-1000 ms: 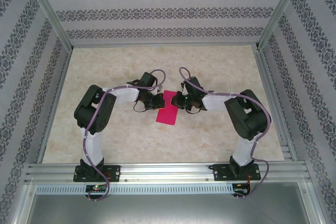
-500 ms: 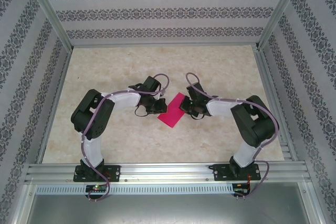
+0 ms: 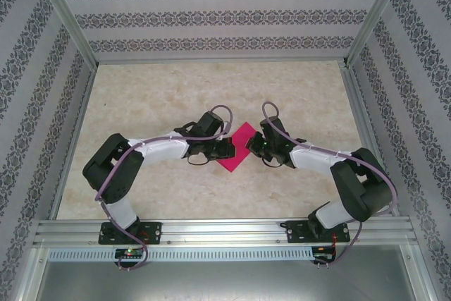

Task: Fold a paper plane with a square sheet of paper (pick it up from the middle)
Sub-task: First fold in half a square sheet of paper at the center of the table.

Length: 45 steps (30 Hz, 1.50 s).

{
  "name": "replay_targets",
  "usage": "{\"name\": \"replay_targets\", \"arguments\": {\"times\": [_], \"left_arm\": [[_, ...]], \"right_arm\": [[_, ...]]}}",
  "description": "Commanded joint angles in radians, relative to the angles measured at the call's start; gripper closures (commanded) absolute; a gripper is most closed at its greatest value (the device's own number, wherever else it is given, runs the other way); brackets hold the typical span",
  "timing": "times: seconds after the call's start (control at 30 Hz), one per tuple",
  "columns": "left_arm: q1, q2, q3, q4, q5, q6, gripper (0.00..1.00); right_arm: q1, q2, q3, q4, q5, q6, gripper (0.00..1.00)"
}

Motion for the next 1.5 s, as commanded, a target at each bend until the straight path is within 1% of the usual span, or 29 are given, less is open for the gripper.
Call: {"name": "replay_targets", "arguments": {"times": [0.0,0.1,0.2,0.4,0.7,0.9,1.07,1.2,1.37,1.47], "left_arm": [[-0.024,0.027,0.007,0.073,-0.026,-0.065,0.97],[-0.031,0.049,0.016,0.067,-0.032,-0.079,0.98],[-0.034,0.078,0.027,0.065,-0.023,-0.083,0.99],[-0.04,0.132,0.077,0.058,0.003,-0.072,1.0],[-0.042,0.197,0.125,0.039,0.014,-0.063,1.0],[-0.042,0.218,0.125,0.01,0.015,-0.057,1.0],[-0.042,0.228,0.131,-0.031,0.004,-0.047,1.0],[-0.042,0.232,0.138,-0.102,-0.031,-0.034,1.0],[-0.042,0.244,0.153,-0.193,-0.067,-0.02,1.0],[-0.043,0.255,0.157,-0.217,-0.071,-0.017,1.0]], "right_arm": [[-0.025,0.034,-0.015,0.082,-0.116,-0.079,1.0],[-0.039,0.069,0.011,0.07,-0.153,-0.115,1.0],[-0.045,0.104,0.035,0.049,-0.165,-0.139,1.0],[-0.055,0.15,0.031,0.067,-0.201,-0.166,1.0],[-0.071,0.181,0.027,0.054,-0.213,-0.179,1.0],[-0.074,0.187,0.03,0.04,-0.213,-0.177,1.0],[-0.081,0.198,0.035,0.034,-0.218,-0.187,1.0],[-0.094,0.211,0.04,0.033,-0.222,-0.209,1.0],[-0.138,0.233,0.058,0.019,-0.227,-0.245,1.0],[-0.169,0.257,0.087,-0.005,-0.227,-0.263,1.0]]}}
